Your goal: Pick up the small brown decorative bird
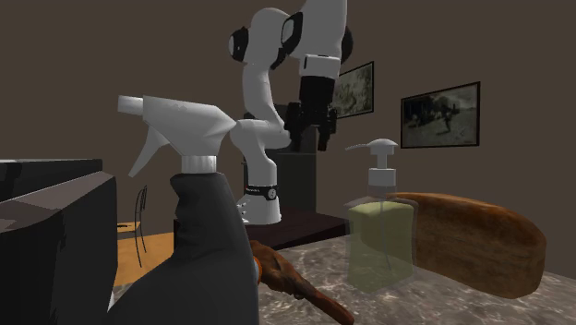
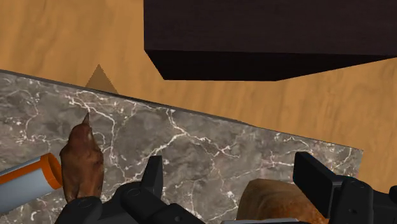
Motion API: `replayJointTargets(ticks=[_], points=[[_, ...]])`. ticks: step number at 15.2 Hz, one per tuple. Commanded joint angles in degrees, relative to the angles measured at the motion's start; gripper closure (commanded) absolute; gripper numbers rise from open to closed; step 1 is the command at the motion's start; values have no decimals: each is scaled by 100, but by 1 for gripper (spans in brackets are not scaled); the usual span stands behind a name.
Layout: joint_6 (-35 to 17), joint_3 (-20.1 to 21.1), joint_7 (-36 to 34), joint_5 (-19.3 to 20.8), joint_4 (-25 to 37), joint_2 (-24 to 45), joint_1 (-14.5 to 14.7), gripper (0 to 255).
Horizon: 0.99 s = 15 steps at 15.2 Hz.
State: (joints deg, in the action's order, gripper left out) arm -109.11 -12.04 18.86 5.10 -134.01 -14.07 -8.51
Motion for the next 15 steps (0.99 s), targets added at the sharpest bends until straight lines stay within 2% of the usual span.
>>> replayJointTargets(ticks=[1, 8, 15], points=[[-234, -125, 184, -45, 160, 415, -47, 0], [-754, -459, 927, -409, 1043, 1949, -295, 0], [-926, -525, 1609, -918, 2287, 3545, -716, 0]])
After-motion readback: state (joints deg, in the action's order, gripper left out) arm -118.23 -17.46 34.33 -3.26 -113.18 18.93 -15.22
